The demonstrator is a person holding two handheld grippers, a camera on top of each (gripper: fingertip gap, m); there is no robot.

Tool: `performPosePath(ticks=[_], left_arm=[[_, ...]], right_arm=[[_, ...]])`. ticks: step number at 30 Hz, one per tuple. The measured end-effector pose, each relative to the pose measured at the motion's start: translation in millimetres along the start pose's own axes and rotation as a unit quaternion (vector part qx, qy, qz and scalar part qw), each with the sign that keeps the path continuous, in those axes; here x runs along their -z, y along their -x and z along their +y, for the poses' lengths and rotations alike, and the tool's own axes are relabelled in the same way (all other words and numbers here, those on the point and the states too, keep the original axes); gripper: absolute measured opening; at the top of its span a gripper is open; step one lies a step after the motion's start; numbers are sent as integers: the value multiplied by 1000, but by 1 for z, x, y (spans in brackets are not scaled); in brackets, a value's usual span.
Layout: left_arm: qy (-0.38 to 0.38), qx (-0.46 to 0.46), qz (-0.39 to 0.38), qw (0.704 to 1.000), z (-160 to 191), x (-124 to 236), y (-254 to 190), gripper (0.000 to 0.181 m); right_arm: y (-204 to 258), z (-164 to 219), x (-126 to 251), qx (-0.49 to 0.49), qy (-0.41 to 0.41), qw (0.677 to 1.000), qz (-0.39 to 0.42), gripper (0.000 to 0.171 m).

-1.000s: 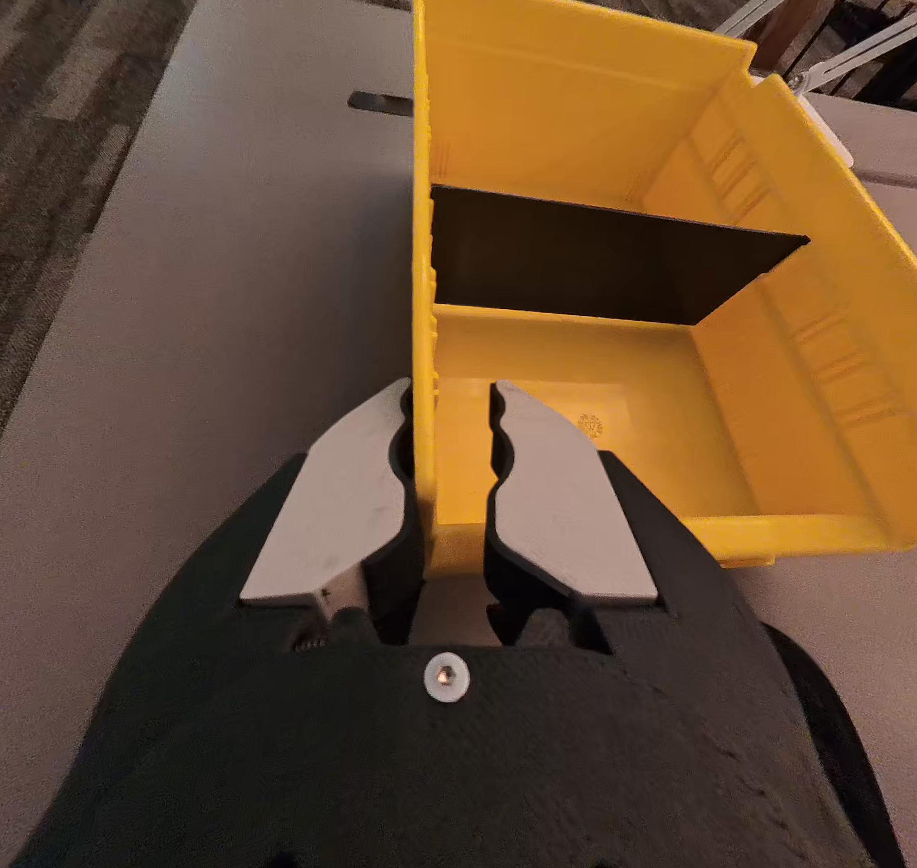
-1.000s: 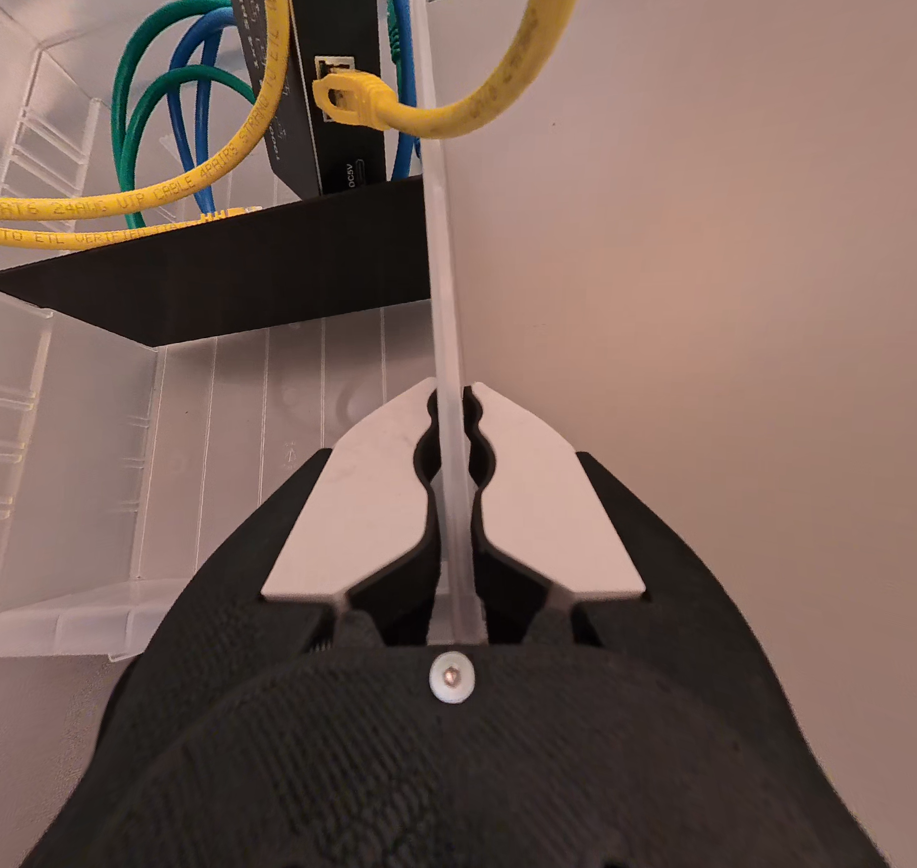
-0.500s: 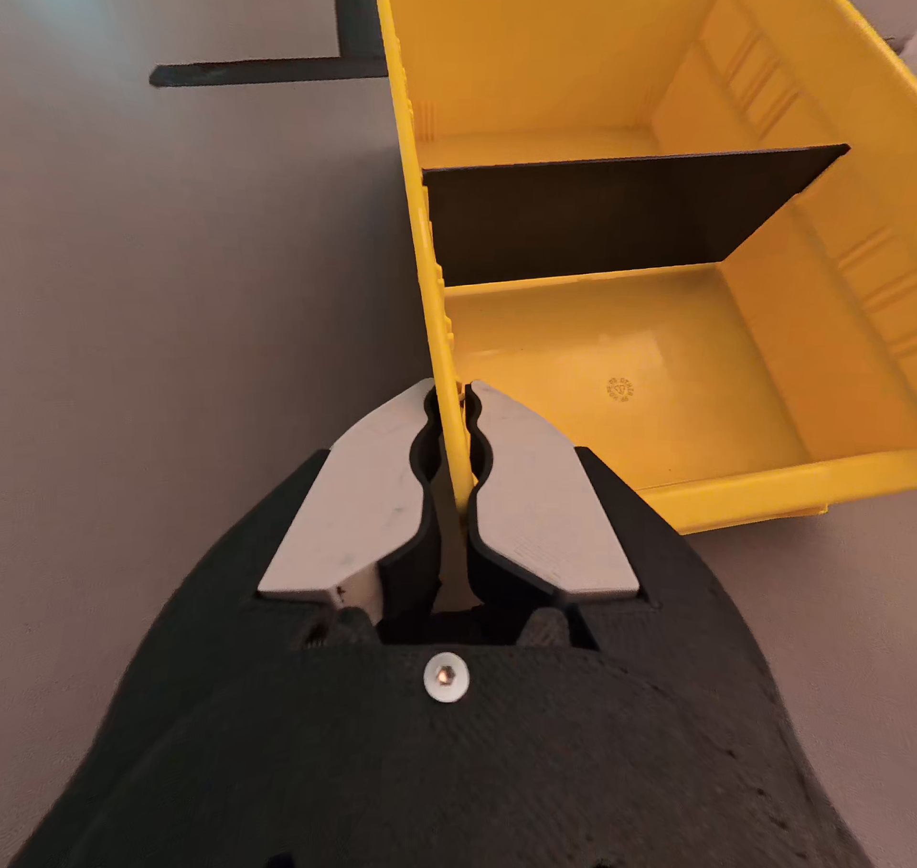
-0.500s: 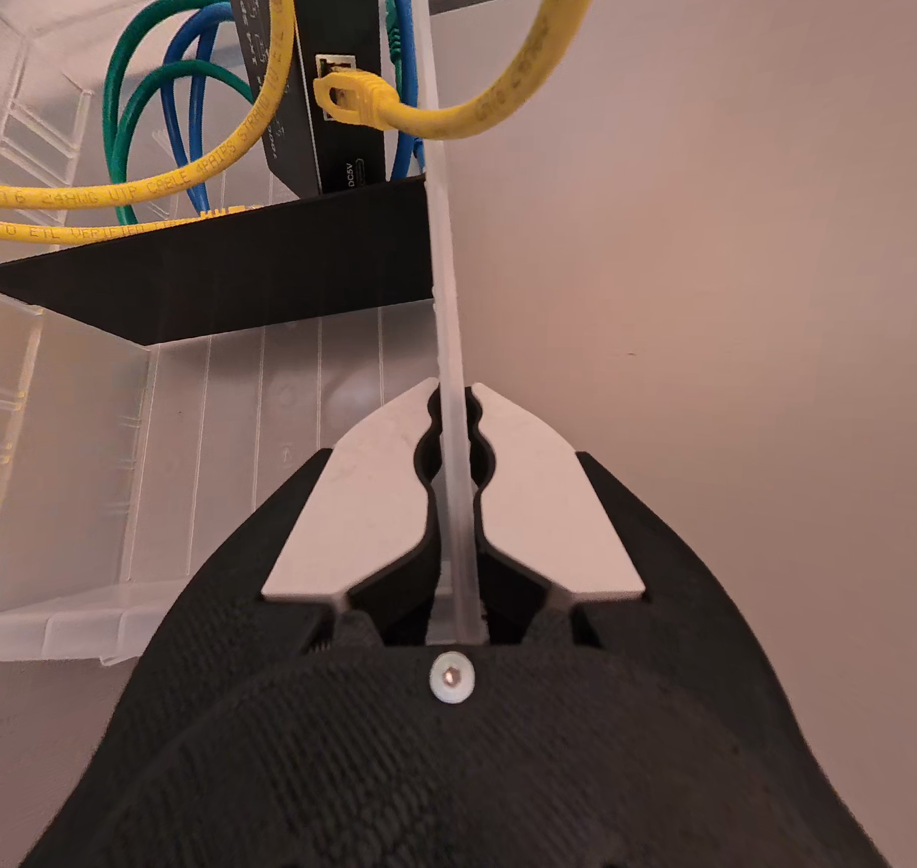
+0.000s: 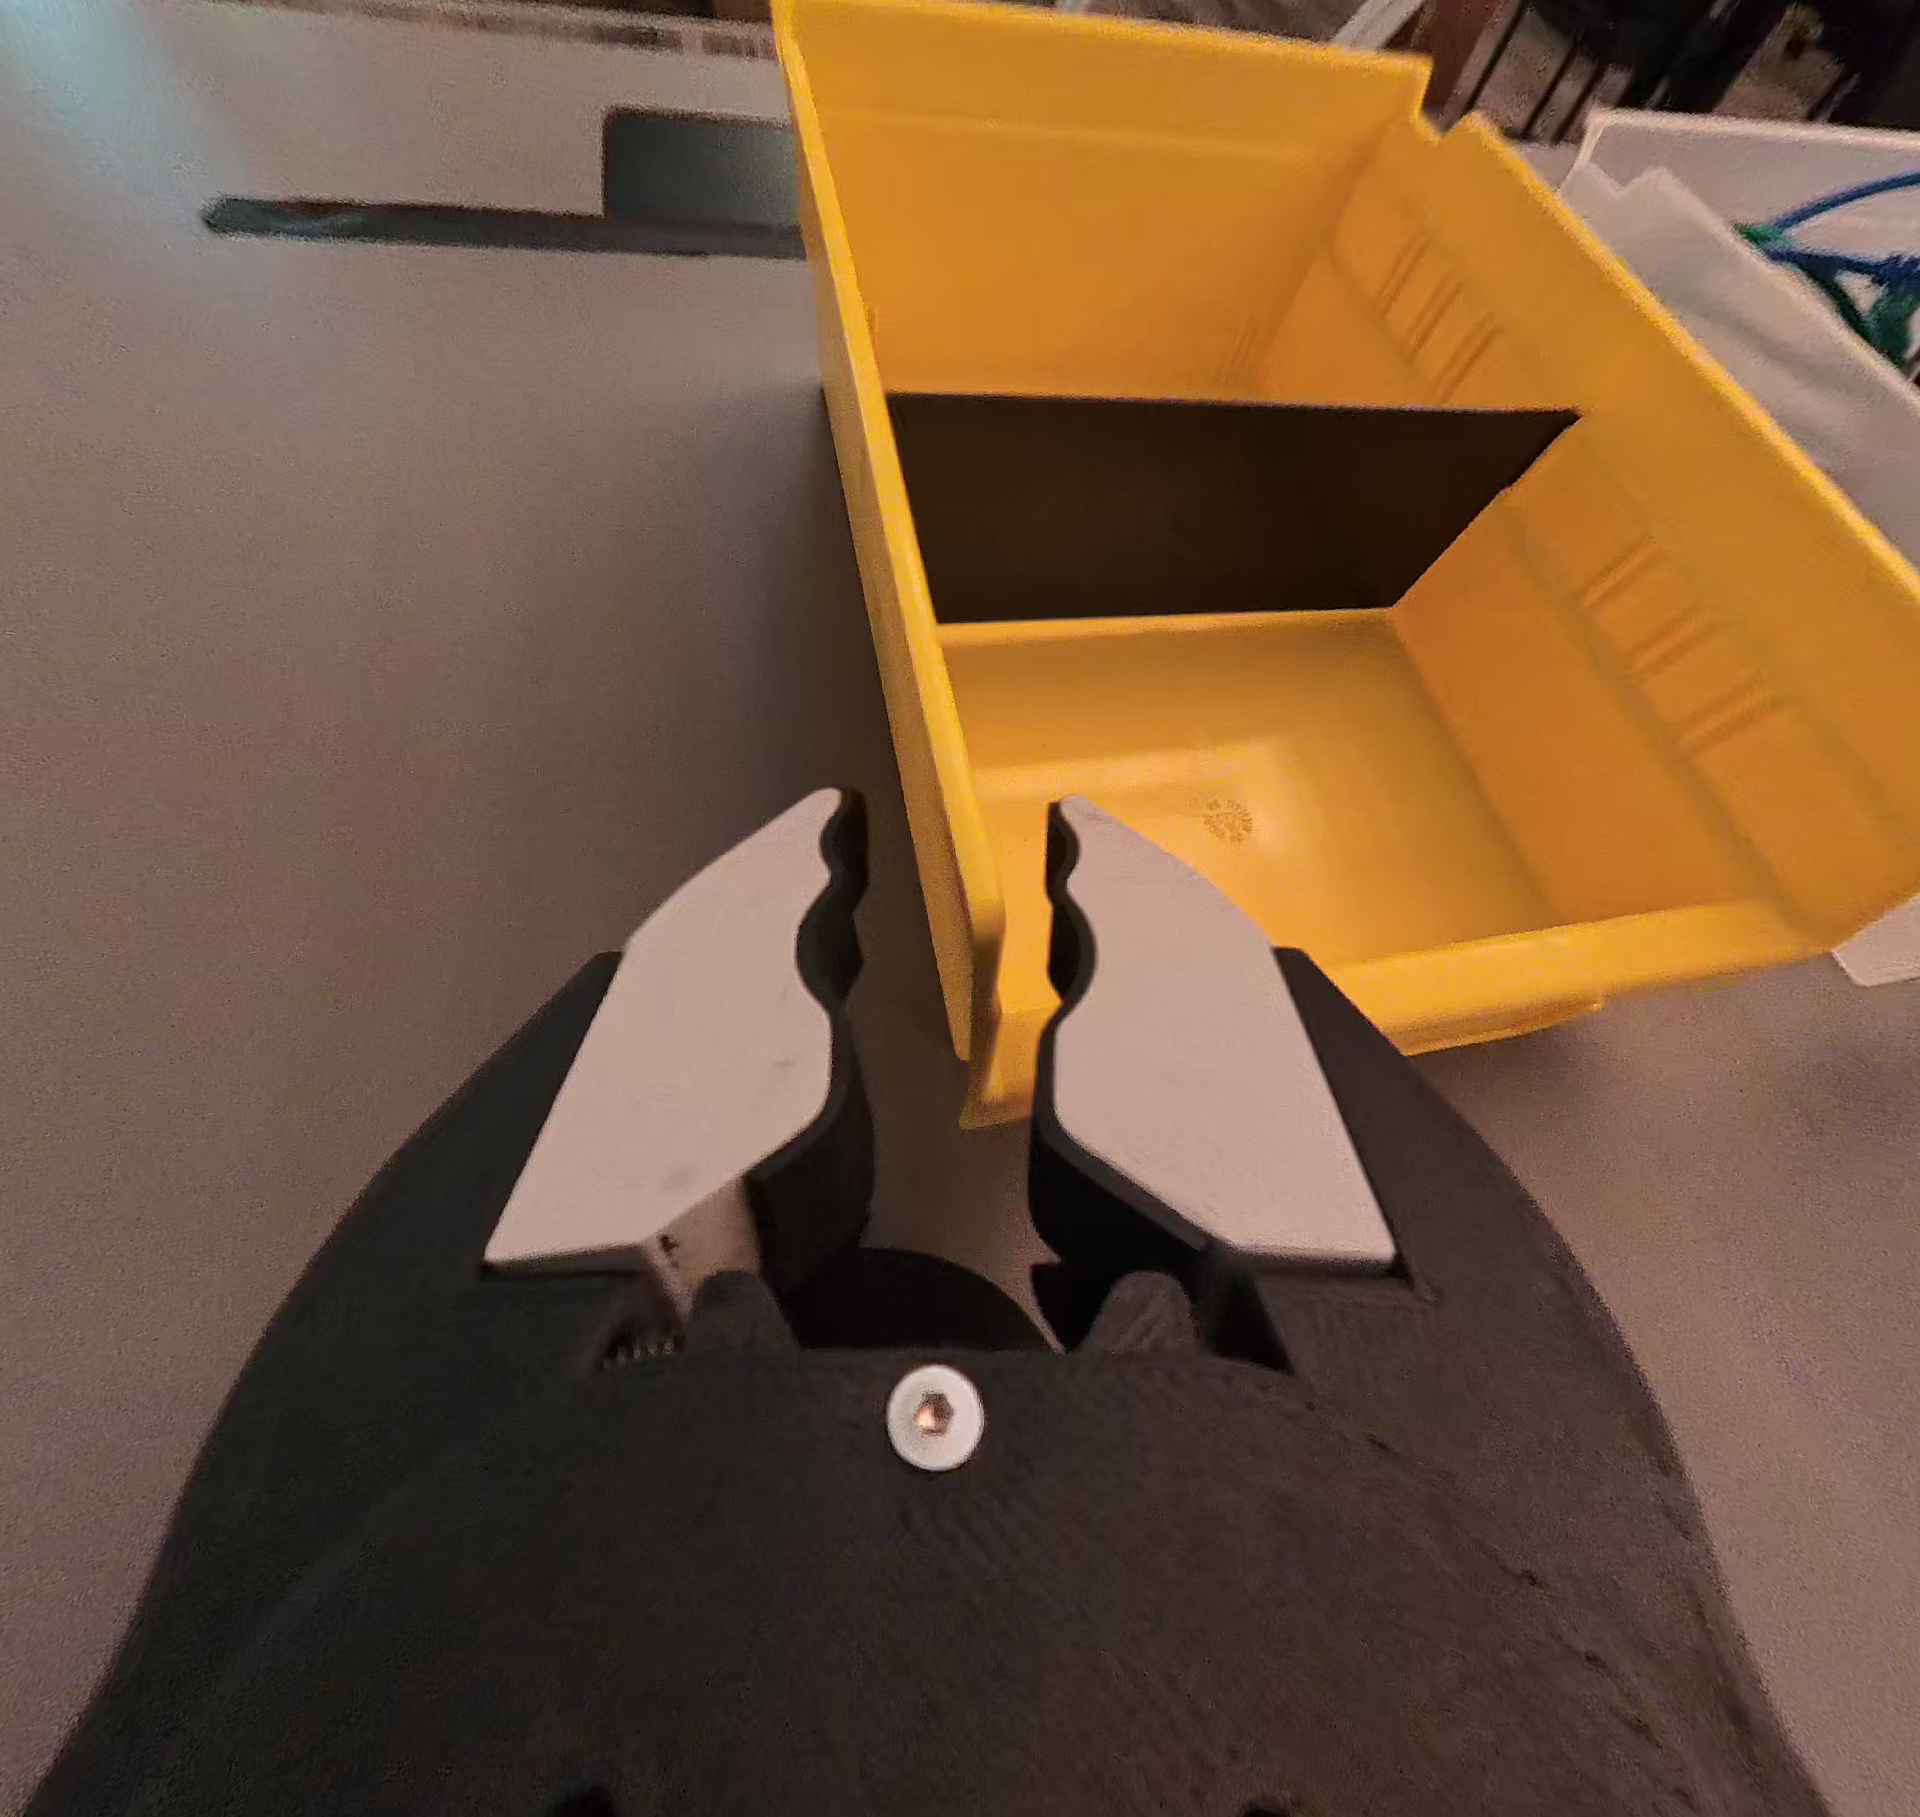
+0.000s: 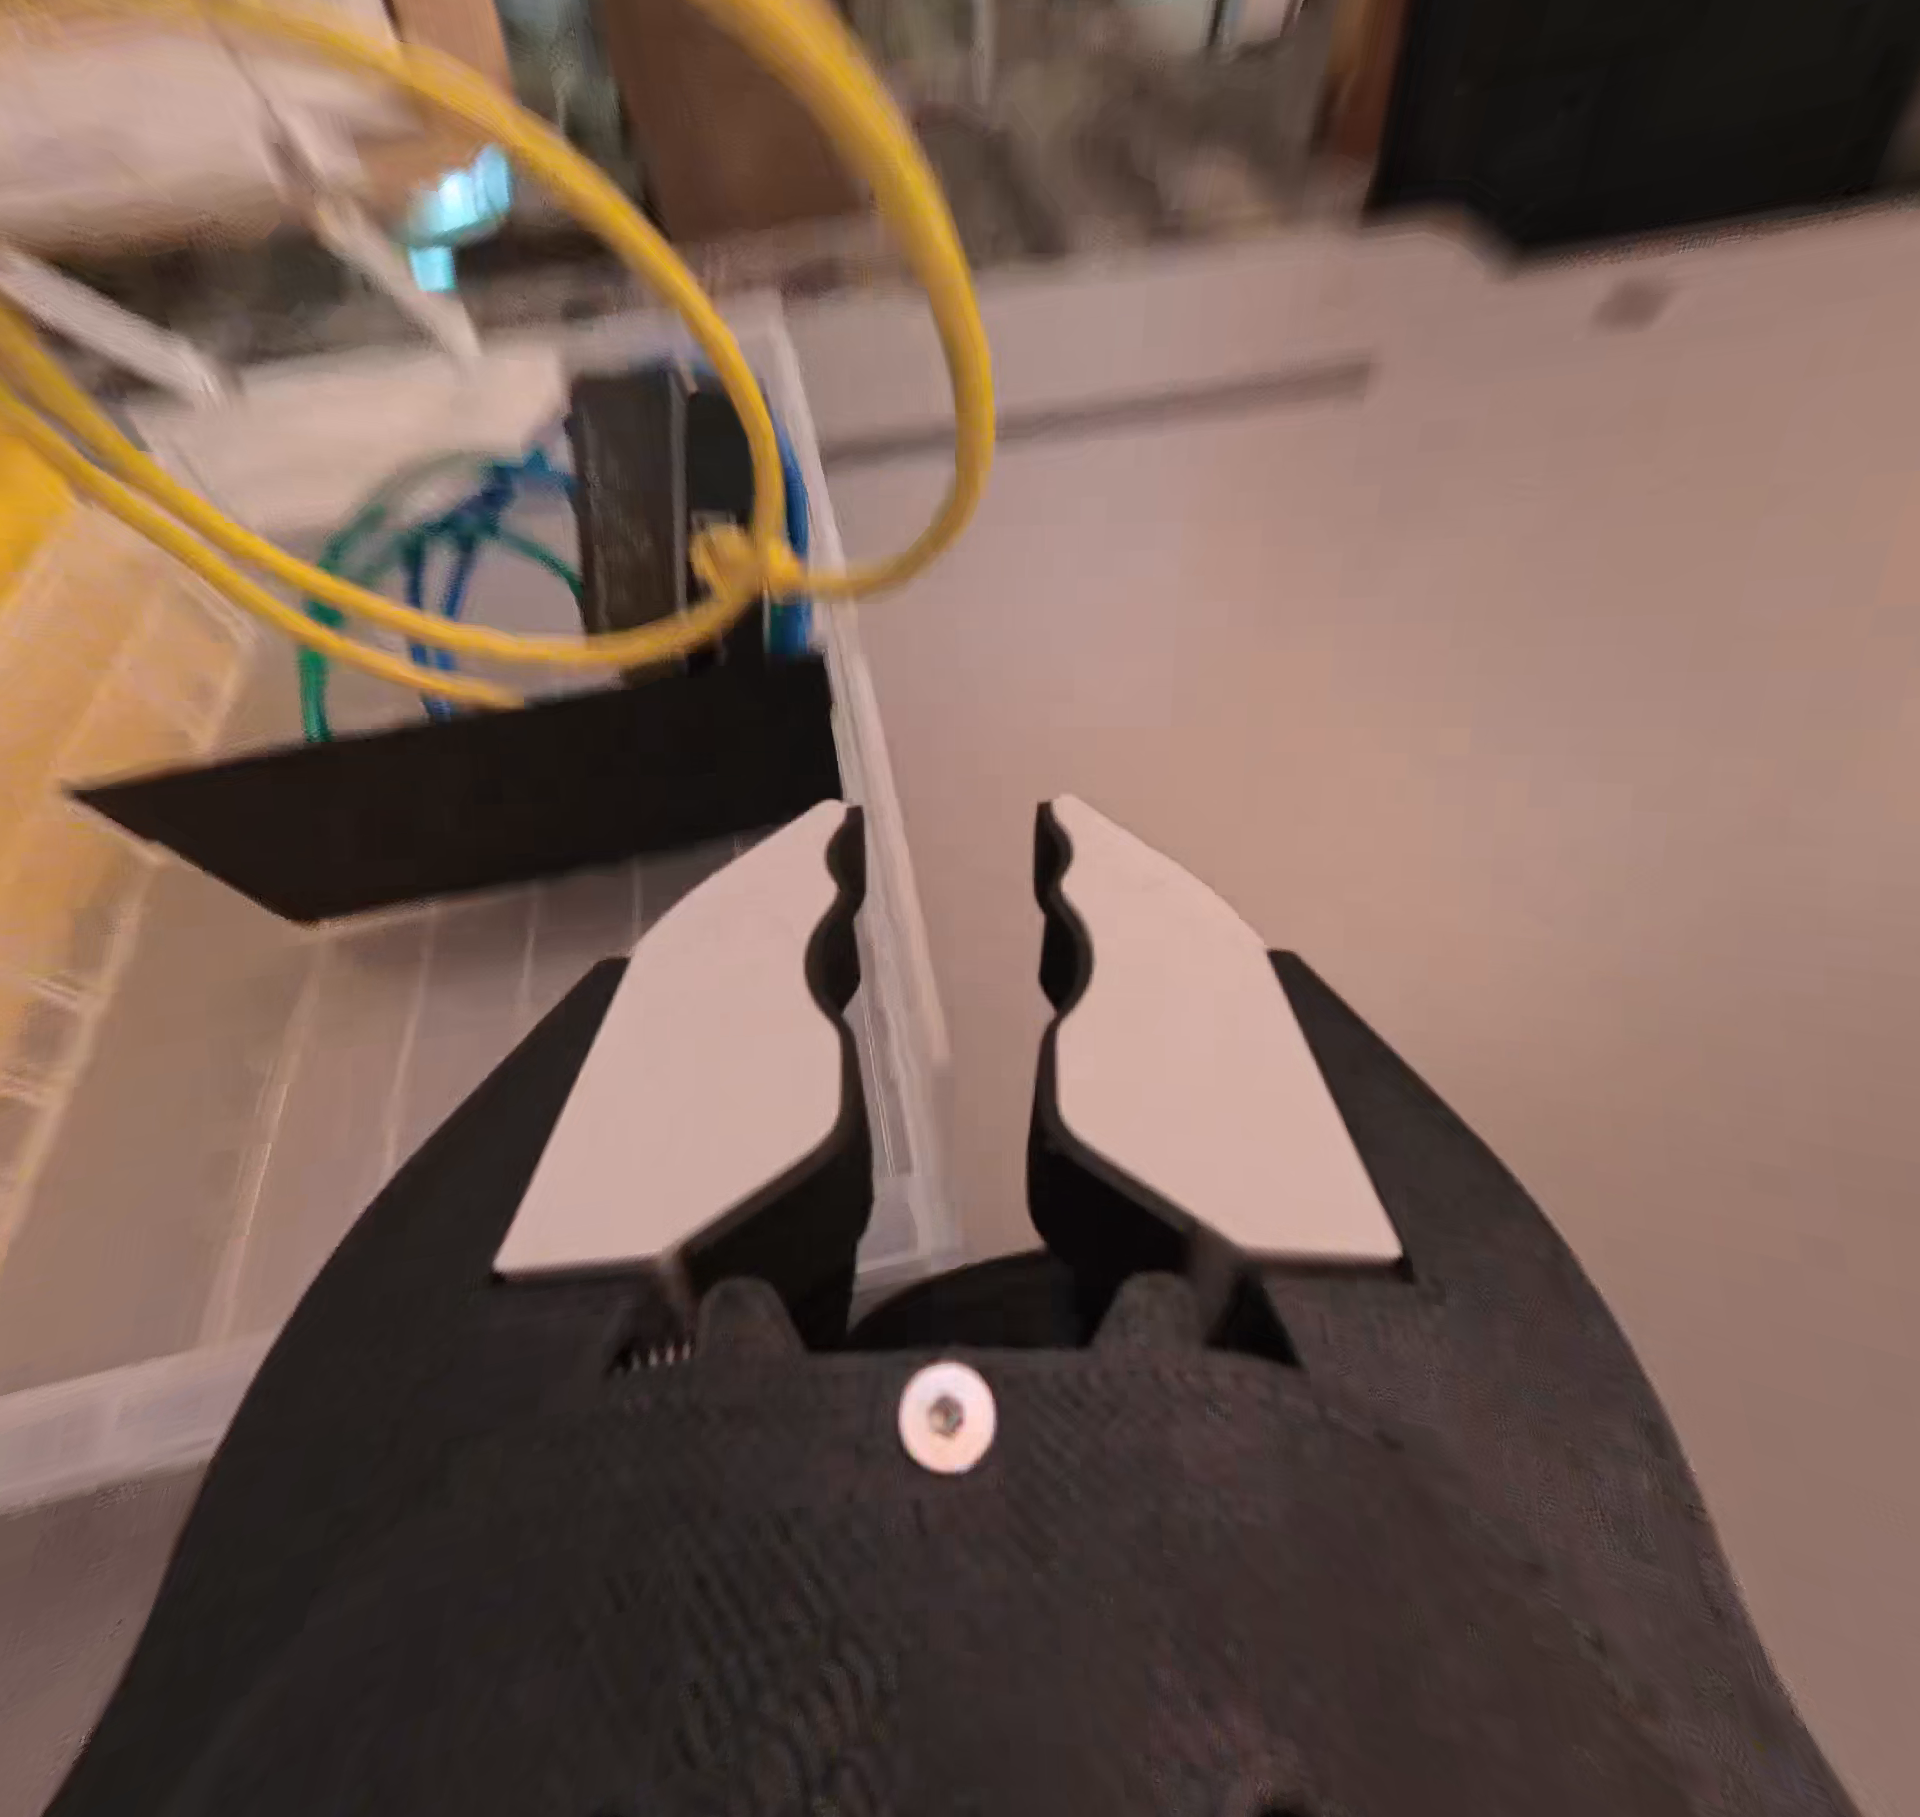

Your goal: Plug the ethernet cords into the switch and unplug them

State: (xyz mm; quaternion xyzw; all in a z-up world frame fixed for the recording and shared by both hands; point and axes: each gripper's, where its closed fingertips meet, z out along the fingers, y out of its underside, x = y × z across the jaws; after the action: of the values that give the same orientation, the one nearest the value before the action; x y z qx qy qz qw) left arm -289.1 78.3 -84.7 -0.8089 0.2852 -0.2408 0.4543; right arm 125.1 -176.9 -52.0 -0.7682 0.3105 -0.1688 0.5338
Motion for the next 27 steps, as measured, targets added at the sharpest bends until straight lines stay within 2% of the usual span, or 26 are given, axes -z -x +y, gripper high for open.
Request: performPosePath(ticks=[1, 3, 4, 6, 8, 10, 12, 16, 23, 27], left_arm=[[-20, 0, -2, 1000, -4, 7, 0, 38], [-70, 5, -2, 998, -16, 24, -3, 45], [-94, 9, 2, 996, -22, 33, -6, 48], [-138, 18, 11, 990, -34, 48, -13, 56], [-168, 25, 18, 985, -42, 60, -21, 59], [-183, 22, 23, 983, -46, 70, -28, 58], [-183, 6, 28, 983, -46, 76, -36, 59], [-173, -27, 23, 984, -42, 85, -44, 58], [-172, -42, 35, 984, -40, 92, -54, 55], [-170, -41, 43, 984, -40, 91, -58, 55]], right_arm=[[8, -19, 19, 7, -56, 998, -1, 32], [63, -54, 57, 12, -151, 983, -104, 30], [97, -60, 70, 6, -156, 974, -165, 30], [169, -50, 88, -7, -102, 951, -293, 41], [224, -26, 94, -6, -43, 933, -357, 53], [255, 0, 84, 35, -39, 938, -342, 61], [274, 22, 73, 75, -57, 945, -313, 62], [286, 44, 49, 110, -64, 959, -252, 63], [292, 45, 26, 88, -38, 971, -217, 62], [300, 54, 20, 139, -2, 971, -195, 59]])
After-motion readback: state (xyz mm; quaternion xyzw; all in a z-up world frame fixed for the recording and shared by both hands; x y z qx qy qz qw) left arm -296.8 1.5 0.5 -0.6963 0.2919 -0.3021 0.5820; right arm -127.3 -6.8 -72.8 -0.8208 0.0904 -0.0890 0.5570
